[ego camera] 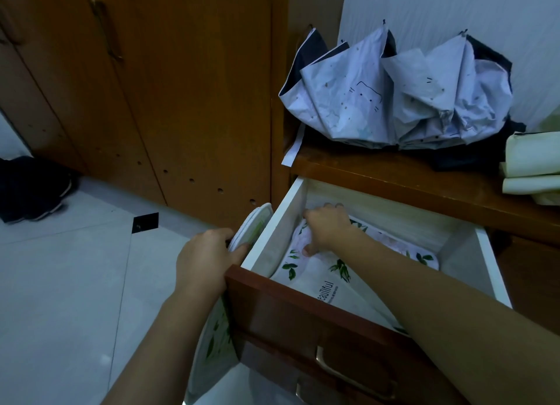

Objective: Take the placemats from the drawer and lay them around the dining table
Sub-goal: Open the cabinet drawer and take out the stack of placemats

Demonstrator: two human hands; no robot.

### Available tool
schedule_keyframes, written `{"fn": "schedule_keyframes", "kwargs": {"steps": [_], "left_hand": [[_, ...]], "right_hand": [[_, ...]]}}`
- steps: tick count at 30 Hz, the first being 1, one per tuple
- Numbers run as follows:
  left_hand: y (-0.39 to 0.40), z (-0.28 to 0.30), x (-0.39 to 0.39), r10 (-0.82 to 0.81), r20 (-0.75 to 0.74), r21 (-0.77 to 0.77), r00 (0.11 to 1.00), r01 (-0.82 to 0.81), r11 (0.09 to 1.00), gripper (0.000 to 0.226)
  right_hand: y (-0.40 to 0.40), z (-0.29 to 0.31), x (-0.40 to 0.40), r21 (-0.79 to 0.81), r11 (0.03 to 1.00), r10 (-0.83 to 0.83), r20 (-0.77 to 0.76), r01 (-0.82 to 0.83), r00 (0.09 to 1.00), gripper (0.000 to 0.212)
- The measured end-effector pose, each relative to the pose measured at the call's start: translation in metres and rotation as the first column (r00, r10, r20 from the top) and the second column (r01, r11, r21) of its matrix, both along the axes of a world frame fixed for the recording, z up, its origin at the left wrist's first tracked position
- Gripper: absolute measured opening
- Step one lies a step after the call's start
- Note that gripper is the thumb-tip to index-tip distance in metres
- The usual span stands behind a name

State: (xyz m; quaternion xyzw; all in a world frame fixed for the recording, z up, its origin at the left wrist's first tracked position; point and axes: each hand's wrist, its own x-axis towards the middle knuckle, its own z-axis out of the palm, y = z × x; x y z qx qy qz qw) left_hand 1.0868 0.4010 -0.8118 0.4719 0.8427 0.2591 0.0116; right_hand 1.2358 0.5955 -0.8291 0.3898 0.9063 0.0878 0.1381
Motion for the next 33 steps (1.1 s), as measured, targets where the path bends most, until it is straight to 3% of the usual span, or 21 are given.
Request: {"fn": "schedule_keyframes", "kwargs": {"steps": [6,11,15,22,26,30,33], "left_hand": [[-0.003,-0.001,-0.001,0.006,-0.004,-0.006,1.000,-0.006,1.000,0.018],[-0.006,-0.001,-0.001,0.019,0.006,-0.010,1.000,-0.019,1.000,0.019],[-0.008,-0.002,-0.007,0.050,0.027,-0.018,0.998,-0.050,0.999,0.018],[-0.012,0.007,-0.005,0.030,0.090,0.113,0.996,-0.040,0.993,0.016],[-0.016,0.023,-0.005,-0.003,0.198,0.215,0.980,-0.041,0.976,0.015],[-0.021,0.038,-0.007,-0.022,0.208,0.248,0.978,-0.031,0.968,0.012],[-0.023,0.047,-0.007,-0.017,0.185,0.252,0.983,-0.031,0.967,0.014]], "right_hand": [[-0.015,0.008,-0.005,0.080,0.995,-0.058,0.051,0.054,0.997,0.073],[-0.028,0.015,-0.003,0.073,0.995,-0.066,0.062,0.061,0.996,0.047],[-0.032,0.016,-0.001,0.014,0.998,-0.064,-0.024,0.065,0.998,0.020],[-0.052,0.048,0.029,-0.063,0.998,-0.033,-0.213,0.020,0.976,0.005],[-0.070,0.072,0.041,0.028,0.999,0.029,-0.299,-0.021,0.954,0.007],[-0.083,0.110,0.045,0.164,0.984,0.134,-0.420,-0.070,0.897,0.012],[-0.087,0.126,0.049,0.221,0.972,0.182,-0.500,-0.078,0.847,0.002]]}}
